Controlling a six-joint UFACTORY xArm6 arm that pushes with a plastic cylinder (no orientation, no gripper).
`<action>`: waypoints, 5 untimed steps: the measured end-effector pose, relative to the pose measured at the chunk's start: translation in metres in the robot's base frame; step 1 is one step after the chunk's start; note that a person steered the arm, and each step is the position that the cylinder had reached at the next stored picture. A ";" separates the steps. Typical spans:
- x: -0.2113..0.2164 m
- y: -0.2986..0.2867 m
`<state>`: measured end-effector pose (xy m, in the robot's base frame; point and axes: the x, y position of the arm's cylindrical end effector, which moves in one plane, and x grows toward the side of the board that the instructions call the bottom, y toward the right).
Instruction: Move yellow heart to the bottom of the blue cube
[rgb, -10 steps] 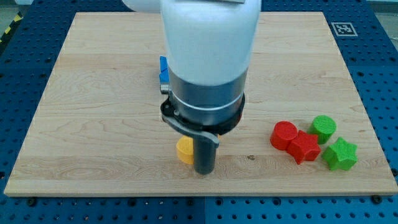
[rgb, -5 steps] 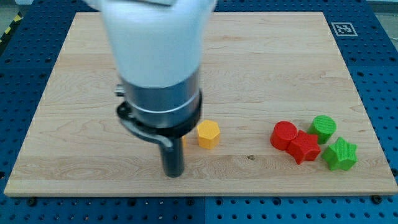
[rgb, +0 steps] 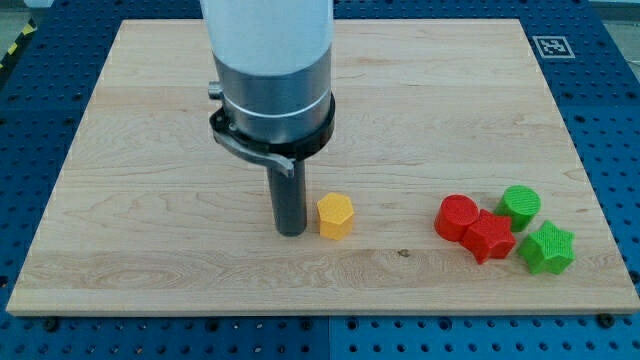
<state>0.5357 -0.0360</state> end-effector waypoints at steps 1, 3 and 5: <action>-0.014 0.000; -0.060 0.000; -0.054 0.003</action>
